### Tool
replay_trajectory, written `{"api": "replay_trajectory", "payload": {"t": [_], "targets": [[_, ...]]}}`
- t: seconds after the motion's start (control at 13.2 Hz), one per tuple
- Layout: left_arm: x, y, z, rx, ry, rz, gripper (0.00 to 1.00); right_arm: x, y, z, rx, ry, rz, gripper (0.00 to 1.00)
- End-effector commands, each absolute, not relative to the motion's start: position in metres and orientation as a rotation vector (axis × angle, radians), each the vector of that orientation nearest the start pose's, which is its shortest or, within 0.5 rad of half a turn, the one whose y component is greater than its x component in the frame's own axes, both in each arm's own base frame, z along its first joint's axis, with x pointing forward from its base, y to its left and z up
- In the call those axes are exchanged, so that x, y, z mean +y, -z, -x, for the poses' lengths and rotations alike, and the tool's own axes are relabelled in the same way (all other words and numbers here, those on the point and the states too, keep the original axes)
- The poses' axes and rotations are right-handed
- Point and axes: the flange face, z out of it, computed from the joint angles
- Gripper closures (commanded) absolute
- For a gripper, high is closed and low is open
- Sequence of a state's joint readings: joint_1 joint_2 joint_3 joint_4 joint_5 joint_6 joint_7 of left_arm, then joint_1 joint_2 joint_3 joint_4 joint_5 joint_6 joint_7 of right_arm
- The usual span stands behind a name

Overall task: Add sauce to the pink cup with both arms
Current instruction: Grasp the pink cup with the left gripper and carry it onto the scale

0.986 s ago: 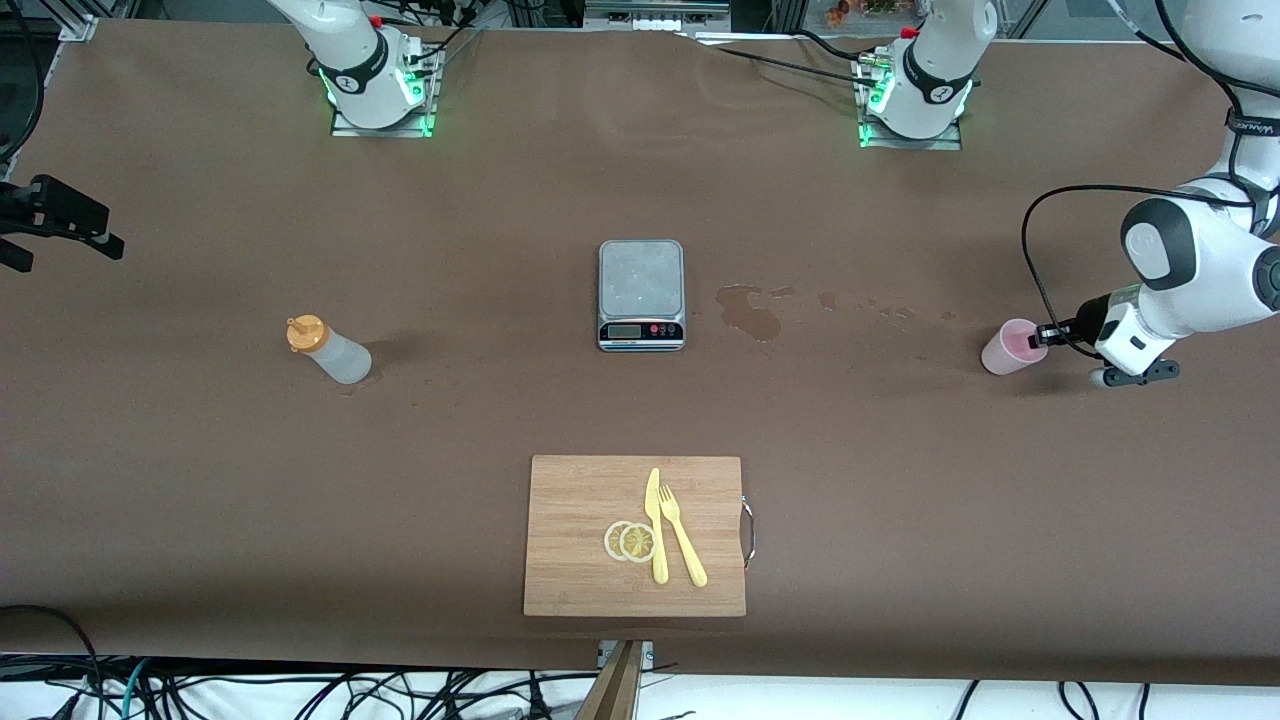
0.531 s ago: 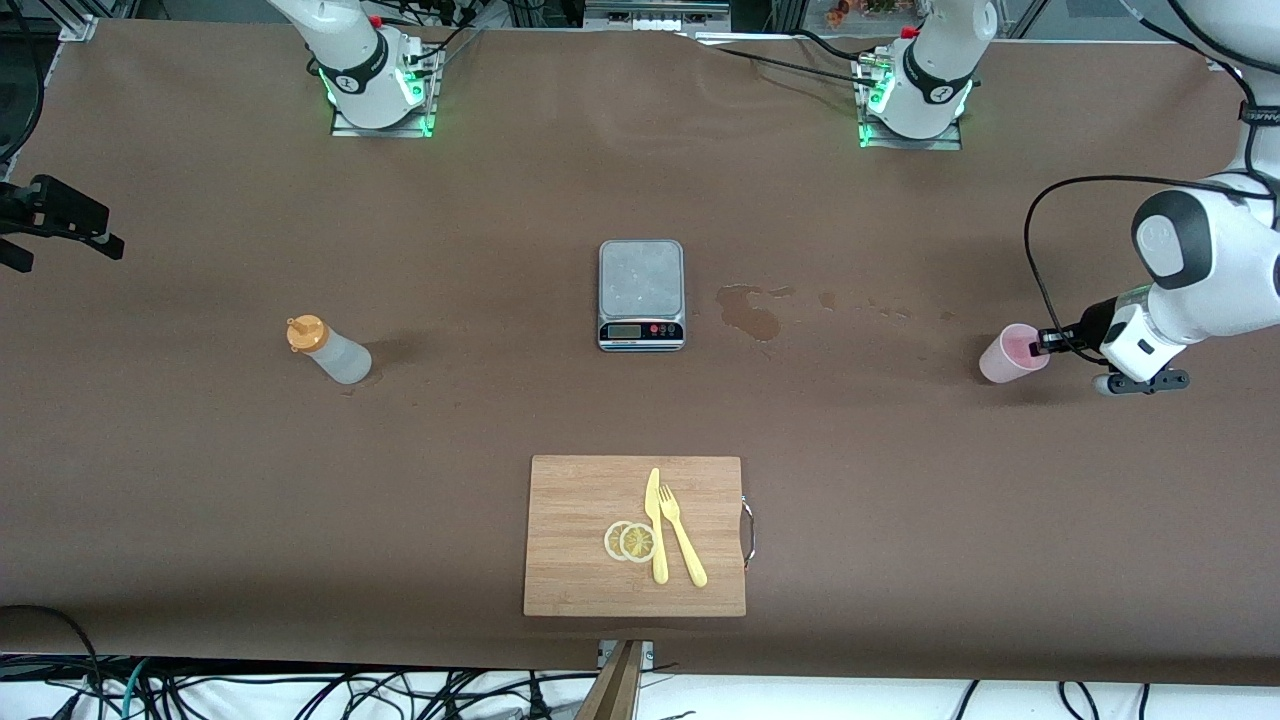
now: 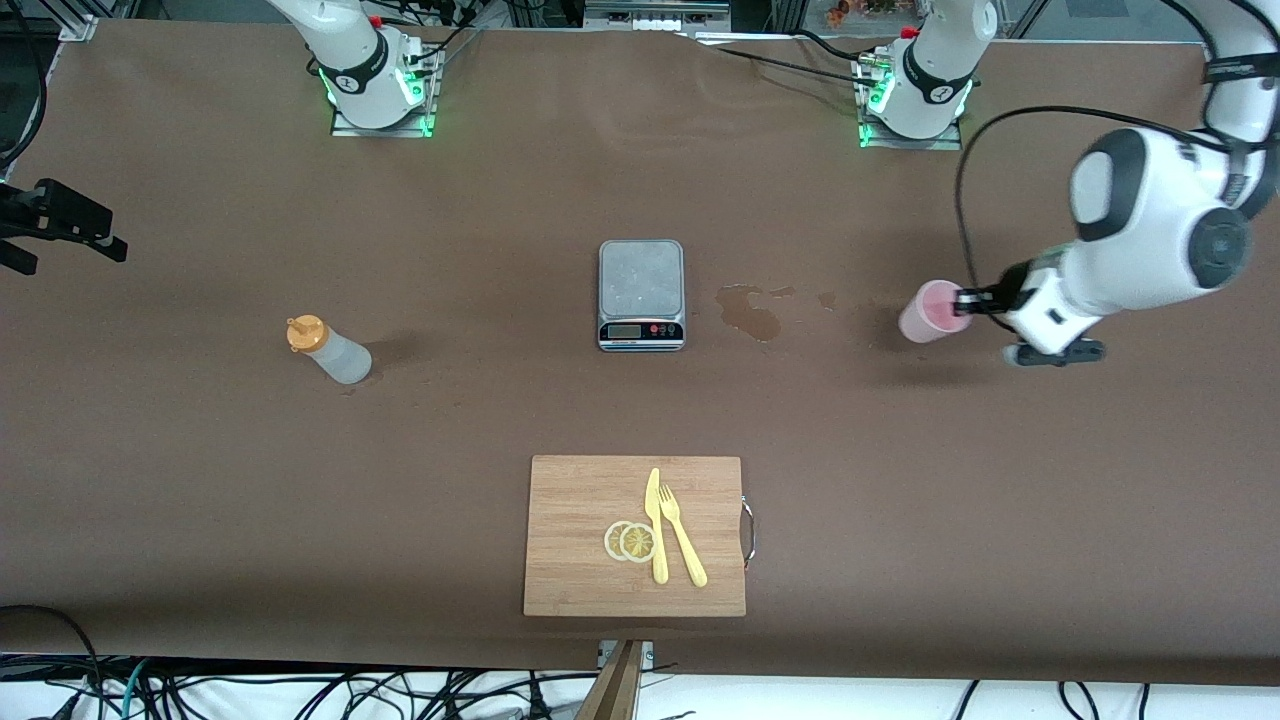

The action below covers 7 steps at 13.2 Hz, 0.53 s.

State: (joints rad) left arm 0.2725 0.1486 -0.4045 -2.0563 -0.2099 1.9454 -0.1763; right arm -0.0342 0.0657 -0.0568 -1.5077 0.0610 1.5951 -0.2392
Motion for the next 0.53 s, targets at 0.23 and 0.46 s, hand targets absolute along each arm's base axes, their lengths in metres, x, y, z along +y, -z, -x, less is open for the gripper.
{"api": "replay_trajectory", "payload": {"t": [0.23, 0.46], "targets": [[-0.225, -0.355, -0.499, -0.389, -0.554, 3.340, 1.00, -0.037, -0.628, -0.575, -0.258, 0.063, 3.082, 0.00], [-0.299, -0.348, -0.480, -0.498, -0.472, 3.388, 1.00, -0.039, -0.627, -0.575, -0.250, 0.056, 3.089, 0.00]]}}
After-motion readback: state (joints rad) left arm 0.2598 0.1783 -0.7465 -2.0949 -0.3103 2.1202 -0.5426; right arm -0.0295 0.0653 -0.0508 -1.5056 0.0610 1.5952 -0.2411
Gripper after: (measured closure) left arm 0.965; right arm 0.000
